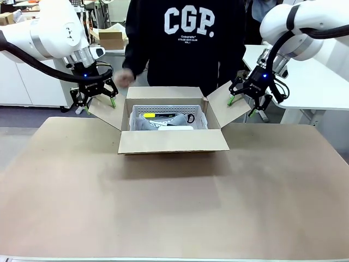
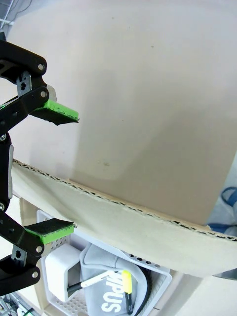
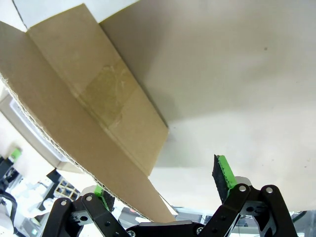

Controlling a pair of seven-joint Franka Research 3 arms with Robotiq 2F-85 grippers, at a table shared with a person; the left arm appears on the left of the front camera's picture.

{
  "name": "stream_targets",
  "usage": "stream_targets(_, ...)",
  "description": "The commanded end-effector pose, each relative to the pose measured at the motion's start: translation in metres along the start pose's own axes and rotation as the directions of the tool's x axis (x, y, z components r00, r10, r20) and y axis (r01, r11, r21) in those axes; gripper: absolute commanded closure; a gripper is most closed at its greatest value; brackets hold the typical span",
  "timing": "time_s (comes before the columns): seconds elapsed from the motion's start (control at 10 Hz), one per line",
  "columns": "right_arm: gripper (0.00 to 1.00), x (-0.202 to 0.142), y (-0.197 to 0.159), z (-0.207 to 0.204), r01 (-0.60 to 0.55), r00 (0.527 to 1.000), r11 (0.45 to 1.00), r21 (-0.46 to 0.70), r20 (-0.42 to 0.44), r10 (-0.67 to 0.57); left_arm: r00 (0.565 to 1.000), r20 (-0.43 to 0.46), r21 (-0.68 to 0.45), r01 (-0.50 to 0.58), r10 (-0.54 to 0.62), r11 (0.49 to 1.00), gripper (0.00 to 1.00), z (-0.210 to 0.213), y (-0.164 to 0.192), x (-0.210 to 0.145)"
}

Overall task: Pack the gift set into the box.
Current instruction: Lift both hands away from the flaps of the Package Box.

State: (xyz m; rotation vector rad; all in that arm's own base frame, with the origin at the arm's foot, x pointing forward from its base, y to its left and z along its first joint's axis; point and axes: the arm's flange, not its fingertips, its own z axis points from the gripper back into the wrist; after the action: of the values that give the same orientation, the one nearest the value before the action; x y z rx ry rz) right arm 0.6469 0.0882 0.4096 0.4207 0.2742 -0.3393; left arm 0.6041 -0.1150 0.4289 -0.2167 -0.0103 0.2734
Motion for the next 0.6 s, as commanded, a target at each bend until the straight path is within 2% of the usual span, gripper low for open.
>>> stream_targets(0.0, 0.00, 0.0008, 0.0008, 0.0036, 0.007, 1.000, 1.000, -0.027, 0.006, -0.007, 1.000, 0.007, 0.018, -0.012, 0.012, 1.000, 0.00, 0.0021, 0.0006, -0.0003)
stream_targets(0.5, 0.00, 0.0008, 0.0008, 0.0036, 0.007, 1.000, 1.000, -0.027, 0.006, -0.007, 1.000, 0.007, 0.018, -0.012, 0.012, 1.000, 0.00, 0.0021, 0.0006, -0.0003)
